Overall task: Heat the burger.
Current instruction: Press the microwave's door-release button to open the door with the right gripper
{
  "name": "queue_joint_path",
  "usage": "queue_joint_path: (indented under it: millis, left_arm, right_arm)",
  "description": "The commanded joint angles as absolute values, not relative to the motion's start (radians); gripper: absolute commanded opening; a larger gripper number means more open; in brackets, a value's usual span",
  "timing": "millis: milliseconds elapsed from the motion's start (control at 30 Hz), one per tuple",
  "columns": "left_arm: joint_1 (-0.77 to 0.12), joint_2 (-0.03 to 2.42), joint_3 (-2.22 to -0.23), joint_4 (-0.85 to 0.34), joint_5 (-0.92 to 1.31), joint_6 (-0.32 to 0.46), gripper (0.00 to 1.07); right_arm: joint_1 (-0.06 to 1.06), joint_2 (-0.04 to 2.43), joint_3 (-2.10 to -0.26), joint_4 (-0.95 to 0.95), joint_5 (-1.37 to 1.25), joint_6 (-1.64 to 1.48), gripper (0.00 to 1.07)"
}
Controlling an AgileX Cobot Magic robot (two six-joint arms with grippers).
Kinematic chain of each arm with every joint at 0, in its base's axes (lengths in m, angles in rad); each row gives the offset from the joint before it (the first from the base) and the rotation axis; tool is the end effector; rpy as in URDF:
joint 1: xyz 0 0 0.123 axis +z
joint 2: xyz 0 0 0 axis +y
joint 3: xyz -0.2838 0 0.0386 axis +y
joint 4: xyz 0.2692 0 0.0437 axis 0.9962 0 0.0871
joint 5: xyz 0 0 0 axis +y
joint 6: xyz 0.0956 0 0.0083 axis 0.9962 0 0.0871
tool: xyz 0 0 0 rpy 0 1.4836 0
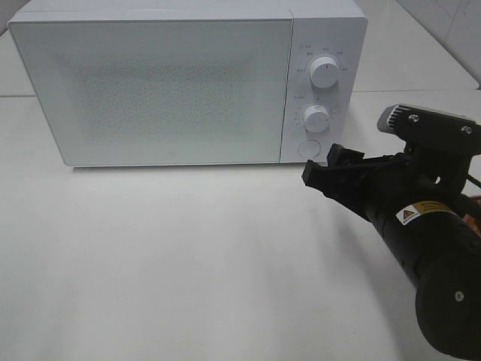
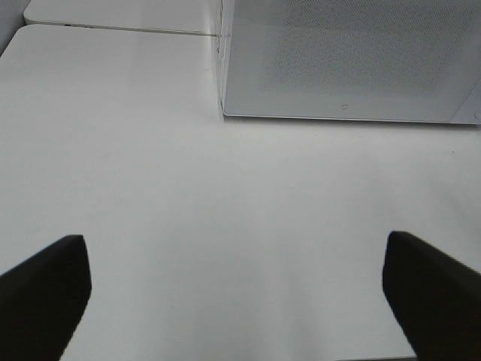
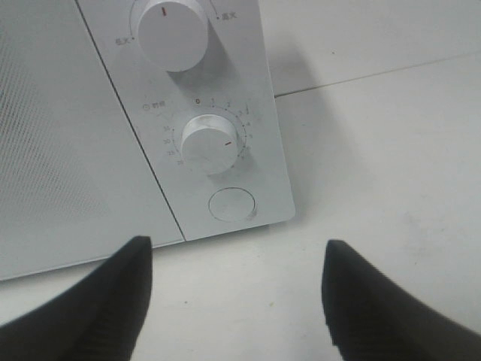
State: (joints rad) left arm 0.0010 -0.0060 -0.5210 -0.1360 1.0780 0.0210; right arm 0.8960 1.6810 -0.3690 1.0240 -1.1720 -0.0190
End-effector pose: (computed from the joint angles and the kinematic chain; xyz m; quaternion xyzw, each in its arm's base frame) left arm 0.0120 -0.0115 0.2907 0.0126 0.8486 -0.0620 0.5252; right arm 0.2068 0.1376 0.1323 0.1232 0.7657 0.0767 0.6267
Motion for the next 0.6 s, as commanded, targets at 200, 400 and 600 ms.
queue_joint_path:
  millis: [200, 400, 600]
  left_arm:
    - [0.001, -0.027, -0.517, -0.136, 1.069, 0.023, 0.98]
    - [0.001, -0.027, -0.517, -0.136, 1.069, 0.023, 0.98]
    - [0.001, -0.027, -0.517, -0.136, 1.069, 0.023, 0.98]
  right_arm:
    - [0.899, 1.676, -0.367, 1.018, -1.103, 0.420, 0.41]
    - [0.899, 1.676, -0.367, 1.013, -1.055, 0.708, 0.22]
    - [0.899, 1.676, -0.367, 1.004, -1.023, 0.994, 0.09]
